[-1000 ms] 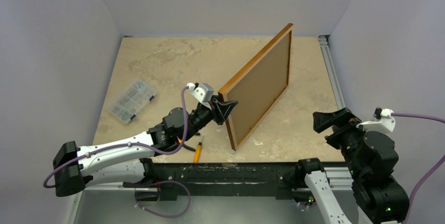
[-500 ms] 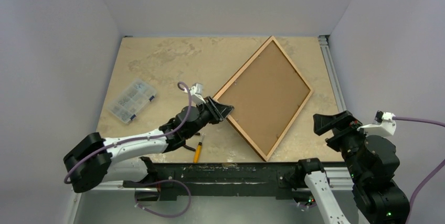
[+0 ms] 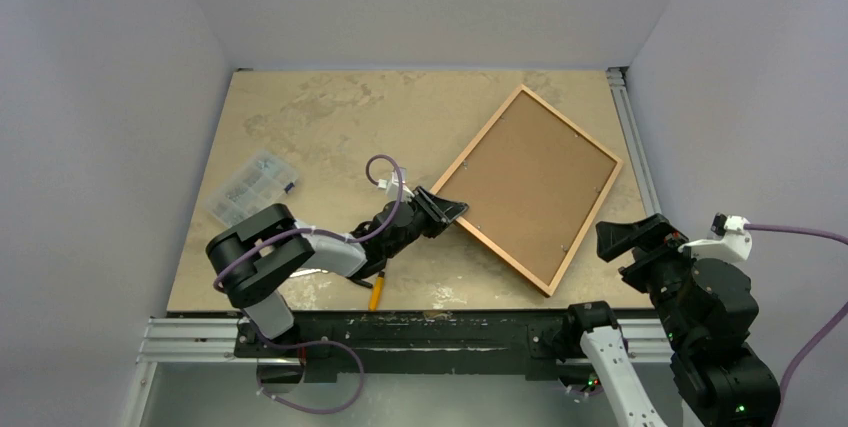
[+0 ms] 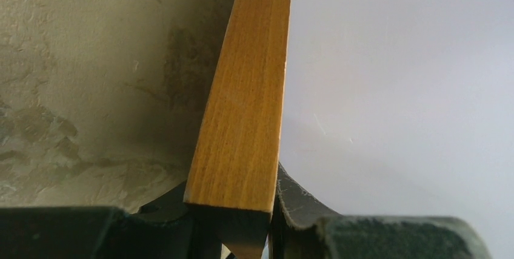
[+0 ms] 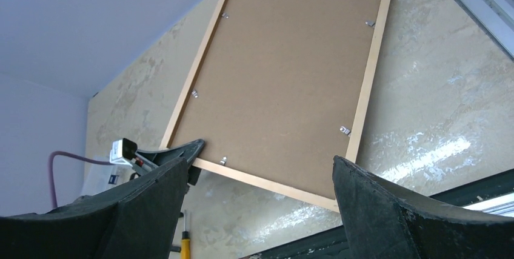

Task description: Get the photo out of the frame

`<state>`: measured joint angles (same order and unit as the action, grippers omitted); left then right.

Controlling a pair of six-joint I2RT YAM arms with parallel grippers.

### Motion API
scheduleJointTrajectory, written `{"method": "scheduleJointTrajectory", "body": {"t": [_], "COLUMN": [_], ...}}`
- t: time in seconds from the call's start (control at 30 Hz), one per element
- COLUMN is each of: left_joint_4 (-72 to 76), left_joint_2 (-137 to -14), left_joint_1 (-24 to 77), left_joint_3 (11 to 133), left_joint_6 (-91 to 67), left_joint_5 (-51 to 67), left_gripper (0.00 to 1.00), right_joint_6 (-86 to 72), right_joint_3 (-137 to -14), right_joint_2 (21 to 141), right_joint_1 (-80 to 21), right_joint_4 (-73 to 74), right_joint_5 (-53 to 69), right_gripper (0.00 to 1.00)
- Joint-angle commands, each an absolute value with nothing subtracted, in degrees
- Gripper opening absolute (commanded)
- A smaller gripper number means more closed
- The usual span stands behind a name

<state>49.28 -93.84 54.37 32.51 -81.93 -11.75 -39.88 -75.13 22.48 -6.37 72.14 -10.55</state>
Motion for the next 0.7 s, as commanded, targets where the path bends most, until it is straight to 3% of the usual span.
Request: {"method": "scheduleJointTrajectory", "body": {"t": [0.0,0.23,0.67], "left_joint_4": [56.0,54.2,32.1], "left_joint_2": [-97.9,-101.7,-101.3], "left_joint_1": [54.0,53.9,53.4], "left_joint_3": [32.9,32.9,39.0], "left_joint_6": [-80.6,-82.7,-84.2], "left_joint_5": [-9.8,-9.0,-5.2], "left_gripper": [0.0,0.0,0.06], "right_joint_6": [-39.7,-39.6,-39.6], "right_joint_3": [-74.9,-73.2,-71.7], "right_joint_2": [22.5,22.6,23.0], "right_joint_1": [-6.4,-6.5,-6.5], "right_joint_4": [71.7,70.7,69.6], "right_joint_5": [-11.2,-10.9,-10.5], "right_gripper": [0.88,0.88,0.88]}}
